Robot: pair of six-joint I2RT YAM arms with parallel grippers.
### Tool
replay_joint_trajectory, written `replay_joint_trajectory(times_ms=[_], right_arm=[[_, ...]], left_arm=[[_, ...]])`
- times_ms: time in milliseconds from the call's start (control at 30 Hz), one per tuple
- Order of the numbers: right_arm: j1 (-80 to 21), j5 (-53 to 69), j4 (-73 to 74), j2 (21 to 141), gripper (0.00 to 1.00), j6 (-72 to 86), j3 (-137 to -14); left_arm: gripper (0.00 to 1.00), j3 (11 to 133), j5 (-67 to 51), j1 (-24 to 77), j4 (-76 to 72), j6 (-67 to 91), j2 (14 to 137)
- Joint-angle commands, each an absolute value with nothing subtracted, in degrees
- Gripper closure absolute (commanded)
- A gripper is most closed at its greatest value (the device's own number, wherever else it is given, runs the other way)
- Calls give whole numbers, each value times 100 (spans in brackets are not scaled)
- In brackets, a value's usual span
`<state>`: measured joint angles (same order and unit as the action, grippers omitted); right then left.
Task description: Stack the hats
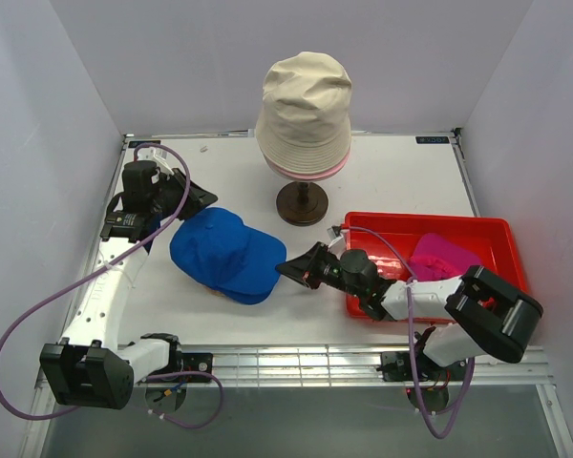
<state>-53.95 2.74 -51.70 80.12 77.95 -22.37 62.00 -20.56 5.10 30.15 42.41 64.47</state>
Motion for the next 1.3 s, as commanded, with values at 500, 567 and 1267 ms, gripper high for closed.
replay_joint_trajectory(times_ms=[500, 567, 1267], right_arm=[[-5660, 53, -5537, 8973, 92, 7840, -1863], [-5686, 26, -5459, 9000, 92, 7787, -1863], [-5924, -501, -2929, 9255, 92, 7128, -2663]], left_arm=[[80, 6284, -2030, 536, 3103, 4148, 6416], [80, 6258, -2030, 536, 3094, 4148, 6416], [80, 6170, -2013, 536, 3076, 4184, 6390]])
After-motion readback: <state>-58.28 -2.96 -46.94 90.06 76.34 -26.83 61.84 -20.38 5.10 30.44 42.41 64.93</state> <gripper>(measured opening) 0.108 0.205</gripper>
